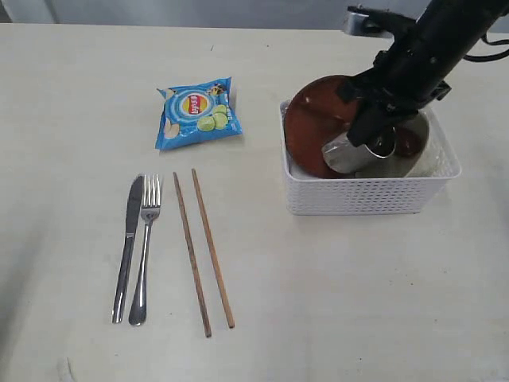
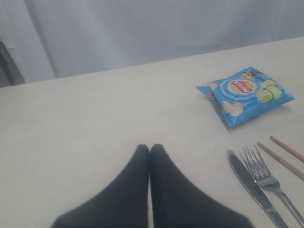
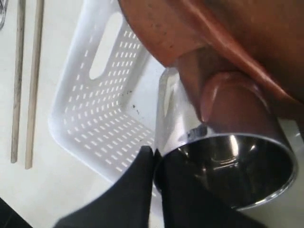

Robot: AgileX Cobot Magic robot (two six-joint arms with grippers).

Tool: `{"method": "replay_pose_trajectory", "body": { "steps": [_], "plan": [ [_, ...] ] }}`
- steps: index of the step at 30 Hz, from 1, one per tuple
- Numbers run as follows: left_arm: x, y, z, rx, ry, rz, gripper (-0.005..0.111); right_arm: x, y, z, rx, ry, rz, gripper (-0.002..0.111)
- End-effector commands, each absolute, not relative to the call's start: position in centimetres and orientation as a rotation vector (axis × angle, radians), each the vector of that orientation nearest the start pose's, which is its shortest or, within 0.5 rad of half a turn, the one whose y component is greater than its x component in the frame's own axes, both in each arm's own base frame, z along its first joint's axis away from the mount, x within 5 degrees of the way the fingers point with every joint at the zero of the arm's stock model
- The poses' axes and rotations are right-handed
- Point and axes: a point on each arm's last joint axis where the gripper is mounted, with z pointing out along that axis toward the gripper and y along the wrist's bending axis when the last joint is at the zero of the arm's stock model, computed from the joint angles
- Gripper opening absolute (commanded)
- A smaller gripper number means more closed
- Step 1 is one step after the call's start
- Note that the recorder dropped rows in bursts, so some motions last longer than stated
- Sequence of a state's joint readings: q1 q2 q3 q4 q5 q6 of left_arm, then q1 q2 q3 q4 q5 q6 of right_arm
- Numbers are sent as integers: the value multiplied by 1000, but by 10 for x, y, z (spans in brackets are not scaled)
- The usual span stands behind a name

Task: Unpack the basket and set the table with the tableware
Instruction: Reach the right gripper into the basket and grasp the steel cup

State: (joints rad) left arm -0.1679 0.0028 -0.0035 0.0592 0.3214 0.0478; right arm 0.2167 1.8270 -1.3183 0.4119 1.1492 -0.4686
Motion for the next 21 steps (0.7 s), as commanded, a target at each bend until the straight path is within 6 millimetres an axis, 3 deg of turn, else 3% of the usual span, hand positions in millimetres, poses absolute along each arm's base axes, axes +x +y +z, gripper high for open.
{"method": "replay_pose_trajectory", "body": {
  "steps": [1,21],
  "plan": [
    [53,-8,184,231,1788,-43,0,332,104,234,-778,2879,533,-1],
    [53,-8,184,231,1788,-43,0,332,120,271,-754,2733,794,-1]
  ]
}}
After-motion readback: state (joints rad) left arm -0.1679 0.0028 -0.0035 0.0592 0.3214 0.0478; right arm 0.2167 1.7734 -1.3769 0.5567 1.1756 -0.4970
